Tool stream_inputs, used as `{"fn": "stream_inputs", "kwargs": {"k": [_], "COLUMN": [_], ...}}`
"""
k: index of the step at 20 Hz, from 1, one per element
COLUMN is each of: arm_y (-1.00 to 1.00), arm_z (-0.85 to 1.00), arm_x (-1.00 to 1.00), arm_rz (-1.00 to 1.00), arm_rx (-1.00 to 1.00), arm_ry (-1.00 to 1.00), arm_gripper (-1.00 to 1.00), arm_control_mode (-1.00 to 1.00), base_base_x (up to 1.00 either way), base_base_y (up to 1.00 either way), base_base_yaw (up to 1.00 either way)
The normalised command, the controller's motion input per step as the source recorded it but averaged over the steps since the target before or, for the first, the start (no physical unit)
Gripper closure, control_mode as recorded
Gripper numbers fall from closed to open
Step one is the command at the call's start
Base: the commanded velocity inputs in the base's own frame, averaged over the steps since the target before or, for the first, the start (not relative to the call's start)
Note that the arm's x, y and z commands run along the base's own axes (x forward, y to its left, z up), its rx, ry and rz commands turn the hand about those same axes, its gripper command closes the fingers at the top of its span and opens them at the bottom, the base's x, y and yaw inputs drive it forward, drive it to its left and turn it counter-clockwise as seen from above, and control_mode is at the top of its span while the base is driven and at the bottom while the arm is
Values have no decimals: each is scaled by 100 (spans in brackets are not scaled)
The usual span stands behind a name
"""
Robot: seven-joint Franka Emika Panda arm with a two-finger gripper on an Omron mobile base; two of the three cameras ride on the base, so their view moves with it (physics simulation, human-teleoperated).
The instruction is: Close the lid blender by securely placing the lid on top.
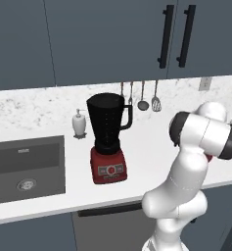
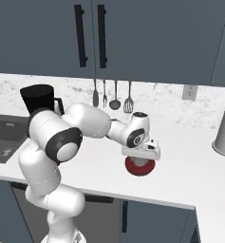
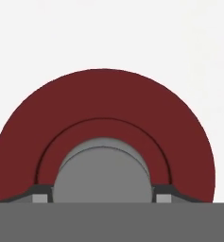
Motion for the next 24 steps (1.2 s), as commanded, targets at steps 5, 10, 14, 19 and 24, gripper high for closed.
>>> {"fn": "stream_inputs", "kwargs": {"k": [5, 10, 14, 19, 24], "arm_y": [0, 0, 6, 20, 37], "arm_z": [67, 98, 96, 89, 86], "arm_x": [-25, -25, -49, -59, -39], "arm_rz": [0, 0, 3, 2, 0], "arm_rx": [1, 4, 2, 5, 9], "arm_ry": [0, -3, -2, -5, -6], "arm_gripper": [100, 100, 100, 100, 100], "arm_control_mode": [-100, -100, -100, -100, -100], "base_base_x": [0, 0, 0, 0, 0], "base_base_y": [0, 0, 0, 0, 0], "base_base_yaw": [0, 0, 0, 0, 0]}}
